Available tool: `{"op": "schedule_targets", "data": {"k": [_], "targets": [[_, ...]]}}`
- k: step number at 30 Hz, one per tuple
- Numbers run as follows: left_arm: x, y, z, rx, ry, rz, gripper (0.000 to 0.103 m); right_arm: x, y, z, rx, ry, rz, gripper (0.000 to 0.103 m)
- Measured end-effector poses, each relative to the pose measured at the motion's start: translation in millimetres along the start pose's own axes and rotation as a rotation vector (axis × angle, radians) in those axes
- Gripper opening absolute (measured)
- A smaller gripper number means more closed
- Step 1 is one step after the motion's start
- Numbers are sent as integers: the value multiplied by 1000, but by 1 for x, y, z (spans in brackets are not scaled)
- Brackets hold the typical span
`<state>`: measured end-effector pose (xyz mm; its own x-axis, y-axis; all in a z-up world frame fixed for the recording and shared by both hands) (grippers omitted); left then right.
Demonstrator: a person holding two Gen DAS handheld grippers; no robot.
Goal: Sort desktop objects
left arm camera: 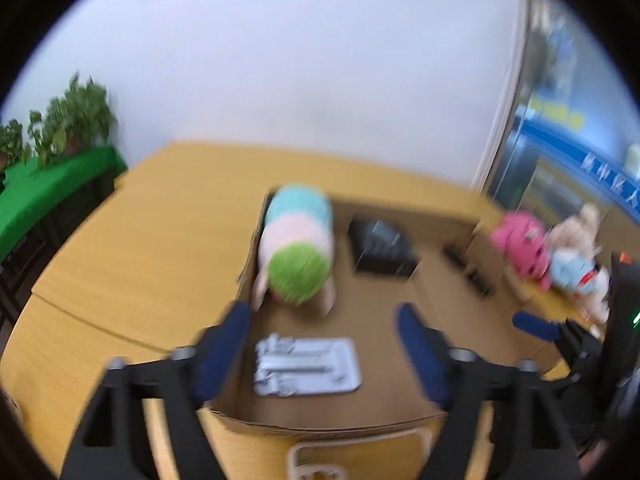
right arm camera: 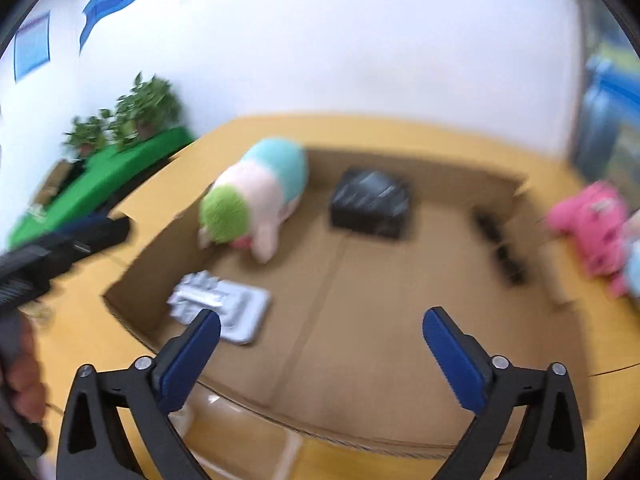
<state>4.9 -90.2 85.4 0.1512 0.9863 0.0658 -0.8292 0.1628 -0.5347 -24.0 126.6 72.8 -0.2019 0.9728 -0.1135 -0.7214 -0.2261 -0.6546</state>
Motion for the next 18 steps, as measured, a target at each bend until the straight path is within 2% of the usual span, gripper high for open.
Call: {"op": "schedule_targets", "data": {"k": [2, 4, 11, 15, 18], "targets": [[12, -10, 2, 54, 23, -31, 81, -1, -7, 4, 53, -21, -68, 103], [24, -10, 2, 57, 62, -44, 81, 11, -16, 2, 70, -25, -88, 103], [43, -10, -1, 35, 64, -45, 81, 16, -36, -7, 94, -21, -87, 103], [50, -14, -12, 29, 76, -27, 81, 17, -40, -19, 79, -21, -92, 103], [52, -16, -20, 17, 72, -16, 81, 19, -39, -28, 52, -17, -54, 103]]}}
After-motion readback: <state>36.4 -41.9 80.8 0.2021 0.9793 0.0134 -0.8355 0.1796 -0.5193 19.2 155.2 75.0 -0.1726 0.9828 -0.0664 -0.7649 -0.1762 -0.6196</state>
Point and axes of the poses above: each gripper's, at about its wrist camera, not at the fingertips, and y roughly the way its jaws point, x to its right, z to its top, the point moved 1 cm from there along y, roughly the way its jaws point, and after that the axes turned 8 degrees about y, right-handed, at the moved point
